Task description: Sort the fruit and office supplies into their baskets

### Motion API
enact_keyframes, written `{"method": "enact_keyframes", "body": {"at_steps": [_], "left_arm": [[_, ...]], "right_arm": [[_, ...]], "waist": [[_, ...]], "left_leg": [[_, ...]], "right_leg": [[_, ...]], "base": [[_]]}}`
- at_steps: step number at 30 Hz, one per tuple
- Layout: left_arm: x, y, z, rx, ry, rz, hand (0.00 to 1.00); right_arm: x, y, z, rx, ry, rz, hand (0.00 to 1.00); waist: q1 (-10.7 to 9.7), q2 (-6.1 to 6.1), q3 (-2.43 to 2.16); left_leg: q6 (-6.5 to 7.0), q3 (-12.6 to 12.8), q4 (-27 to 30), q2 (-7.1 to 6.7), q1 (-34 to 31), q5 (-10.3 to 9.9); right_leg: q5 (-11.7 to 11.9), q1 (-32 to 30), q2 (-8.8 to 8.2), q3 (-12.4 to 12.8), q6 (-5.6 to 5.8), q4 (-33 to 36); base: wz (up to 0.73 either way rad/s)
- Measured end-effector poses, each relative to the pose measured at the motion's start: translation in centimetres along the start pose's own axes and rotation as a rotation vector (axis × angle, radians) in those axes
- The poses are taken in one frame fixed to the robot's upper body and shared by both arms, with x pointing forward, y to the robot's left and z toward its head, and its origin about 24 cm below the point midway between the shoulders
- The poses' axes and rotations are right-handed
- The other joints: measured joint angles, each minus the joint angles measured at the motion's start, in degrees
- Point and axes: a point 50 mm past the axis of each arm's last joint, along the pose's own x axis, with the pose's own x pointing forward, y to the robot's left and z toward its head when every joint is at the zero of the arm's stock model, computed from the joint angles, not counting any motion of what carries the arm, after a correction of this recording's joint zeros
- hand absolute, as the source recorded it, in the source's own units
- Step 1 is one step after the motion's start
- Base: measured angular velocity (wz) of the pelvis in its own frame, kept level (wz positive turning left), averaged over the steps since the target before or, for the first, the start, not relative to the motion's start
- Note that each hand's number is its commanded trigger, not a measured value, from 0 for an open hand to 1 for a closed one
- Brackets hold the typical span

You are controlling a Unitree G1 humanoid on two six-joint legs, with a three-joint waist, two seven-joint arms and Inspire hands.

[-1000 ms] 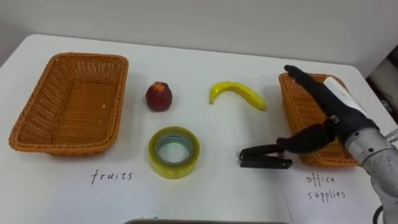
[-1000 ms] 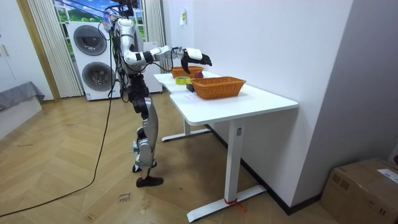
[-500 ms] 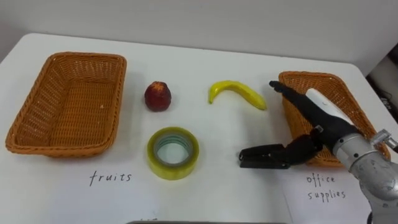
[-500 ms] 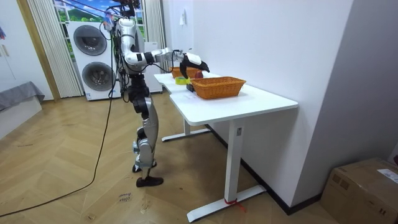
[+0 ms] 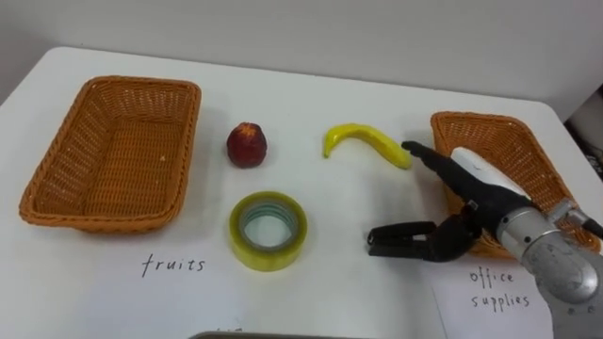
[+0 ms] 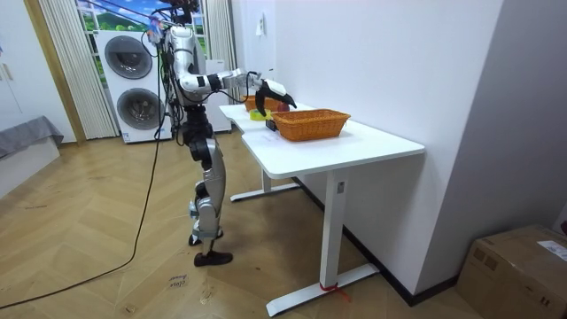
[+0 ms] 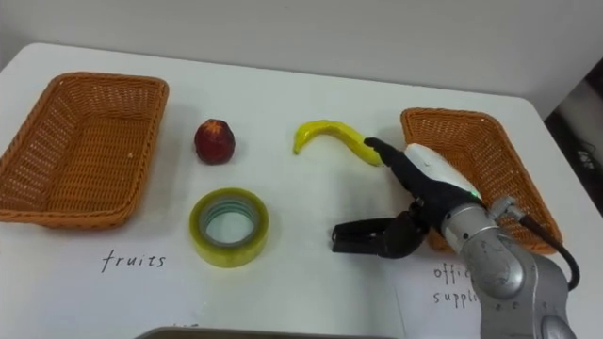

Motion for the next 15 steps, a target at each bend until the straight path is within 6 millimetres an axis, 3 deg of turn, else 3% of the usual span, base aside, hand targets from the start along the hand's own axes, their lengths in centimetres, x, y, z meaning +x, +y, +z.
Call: {"method": "enact_keyframes", "body": {"at_steps": [7,15], "left_arm": [[0.1,0.2,0.2,0.011,-0.006,0.003,0.0],[0.2,0.9,0.2,0.042,0.003,0.013,0.0]], "right_arm": [[0.1,0.3,0.3,-0.037,0.005,0.012,0.0],[-0.2,0.0,2.1,-0.12,-0.058,-0.005,0.0]], "waist": [[1.2,-0.22,0.09],[1.3,-0.67,0.51]], "left_leg": [[0.0,0.0,0.1,0.01,0.0,0.0],[0.01,-0.2,-0.1,0.0,-0.4,0.0]], "right_leg": [[0.0,0.0,0.01,0.0,0.0,0.0],[0.0,-0.2,-0.03,-0.1,0.0,0.0]], "base": [[0.0],[0.0]]}}
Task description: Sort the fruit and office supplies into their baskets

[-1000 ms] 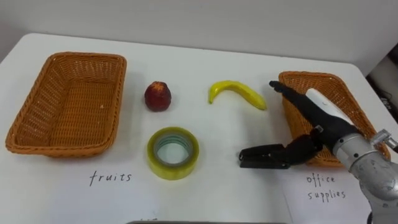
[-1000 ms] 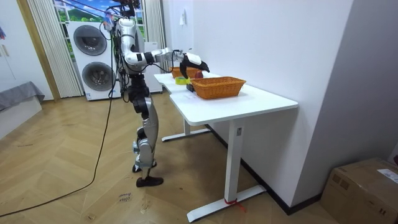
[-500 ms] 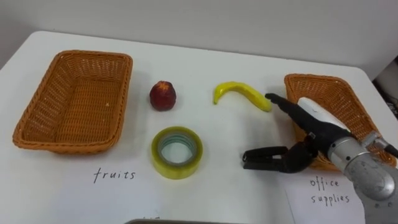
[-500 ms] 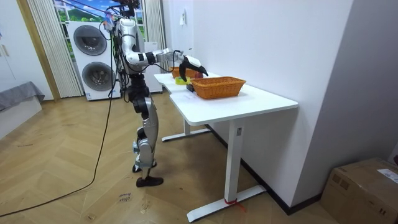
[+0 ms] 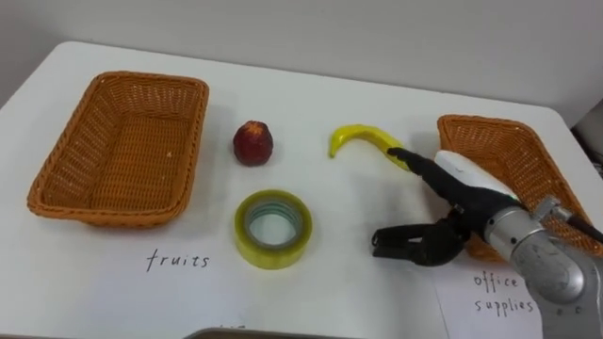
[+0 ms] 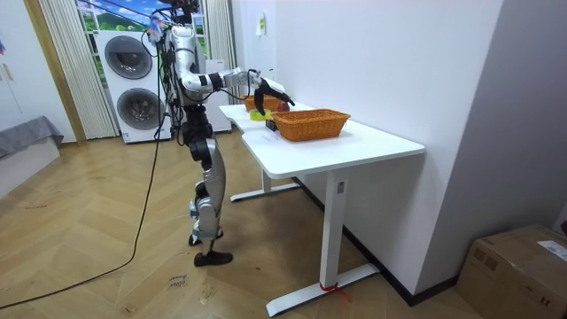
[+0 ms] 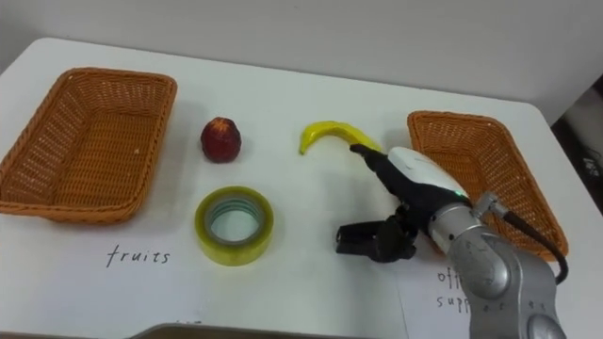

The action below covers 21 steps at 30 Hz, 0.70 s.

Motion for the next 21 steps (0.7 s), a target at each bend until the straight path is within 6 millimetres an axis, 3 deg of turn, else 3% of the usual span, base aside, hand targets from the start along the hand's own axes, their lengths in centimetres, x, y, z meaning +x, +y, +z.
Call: {"method": "enact_keyframes", "body": {"at_steps": [21], "left_arm": [[0.0,-0.9,0.7,0.026,-0.021,-0.027,0.0]], "right_arm": [[0.3,1.7,1.2,-0.033,-0.022,0.138,0.0]], "waist": [[0.2,0.59,0.03]], "left_leg": [[0.0,-0.8,0.0,-0.1,-0.2,0.0]], "right_leg": [[0.0,0.1,-0.09,-0.7,0.0,-0.1]], "base": [[0.01]]}}
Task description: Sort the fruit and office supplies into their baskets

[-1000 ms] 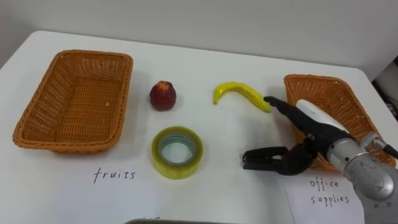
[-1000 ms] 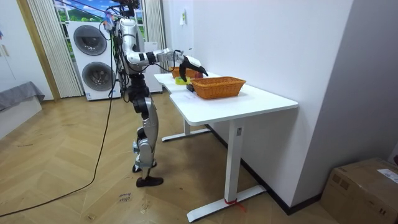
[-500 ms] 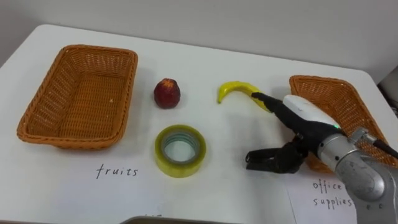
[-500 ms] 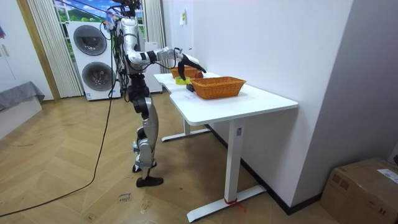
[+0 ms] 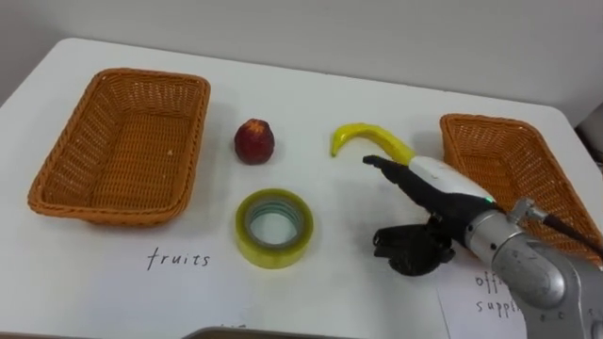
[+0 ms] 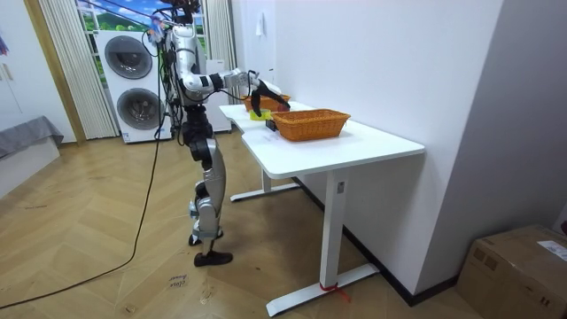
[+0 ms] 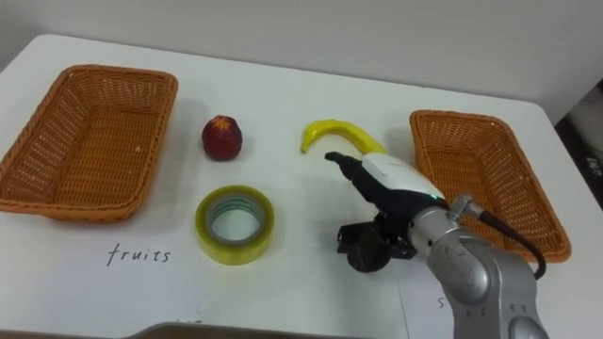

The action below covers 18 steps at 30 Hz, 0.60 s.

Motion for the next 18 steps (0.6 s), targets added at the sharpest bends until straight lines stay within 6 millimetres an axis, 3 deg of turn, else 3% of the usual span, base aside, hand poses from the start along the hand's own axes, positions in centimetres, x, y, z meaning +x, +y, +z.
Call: {"method": "enact_keyframes", "body": {"at_steps": [10,18], "left_arm": [[0.0,0.0,0.2,-0.002,-0.003,-0.001,0.0],[0.1,-0.1,0.1,-0.001,0.014,0.0,0.0]], "right_arm": [[0.2,1.0,0.0,0.015,0.018,0.122,0.0],[0.5,1.9,-1.1,0.048,0.078,0.196,0.0]], "waist": [[0.1,0.28,-0.14],[0.8,0.46,-0.08]], "left_leg": [[0.0,-0.3,0.1,-0.01,-0.3,0.0],[-0.01,-0.3,0.0,0.02,-0.3,0.0]], "right_leg": [[0.0,-0.1,0.01,-0.2,0.0,-0.1],[0.0,-0.1,0.05,-0.1,0.0,-0.1]], "base": [[0.01],[0.0]]}}
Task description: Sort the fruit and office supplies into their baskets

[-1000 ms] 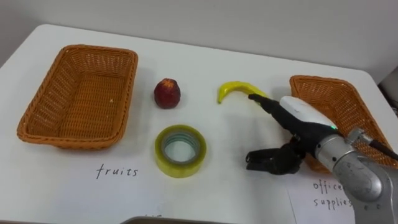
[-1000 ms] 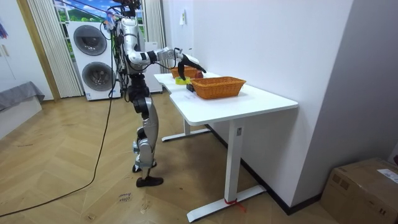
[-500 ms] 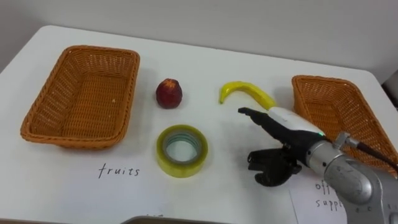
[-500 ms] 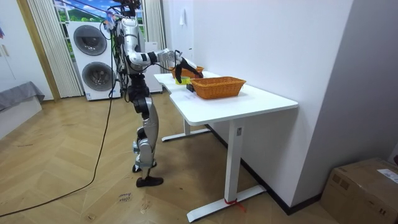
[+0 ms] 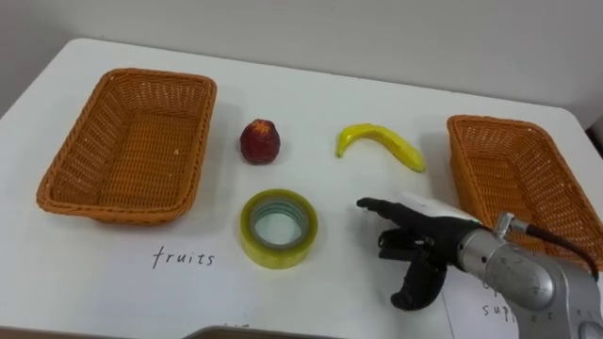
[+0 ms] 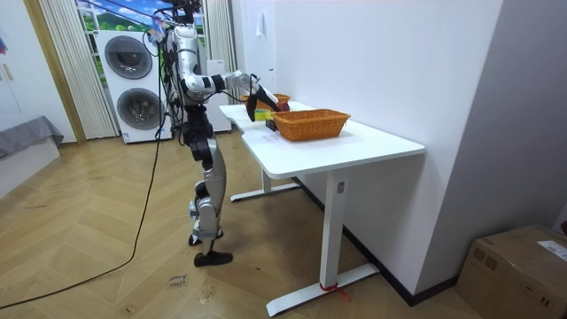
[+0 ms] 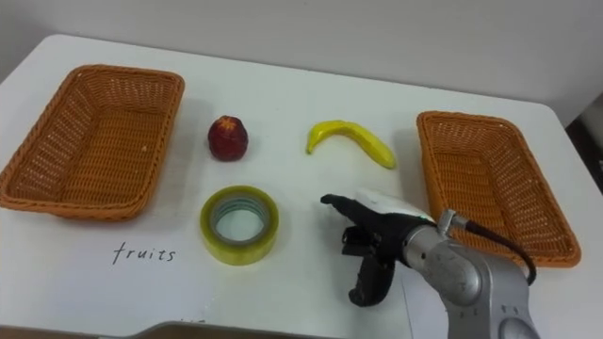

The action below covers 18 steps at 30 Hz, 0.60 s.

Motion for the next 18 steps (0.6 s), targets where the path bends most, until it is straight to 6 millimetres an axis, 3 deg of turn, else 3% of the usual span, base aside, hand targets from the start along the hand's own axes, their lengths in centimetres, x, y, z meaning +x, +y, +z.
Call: {"method": "enact_keyframes", "body": {"at_steps": [18], "left_arm": [[0.0,0.0,-0.5,0.002,0.043,0.018,0.0]], "right_arm": [[-0.1,-0.4,-1.1,-0.049,0.117,-0.031,0.0]], "waist": [[-0.4,-1.14,-0.09]], "left_leg": [[0.0,-0.2,0.0,-0.12,-0.3,0.0]], "right_leg": [[0.0,0.0,-0.08,-0.7,0.0,-0.7]], "base": [[0.0]]}}
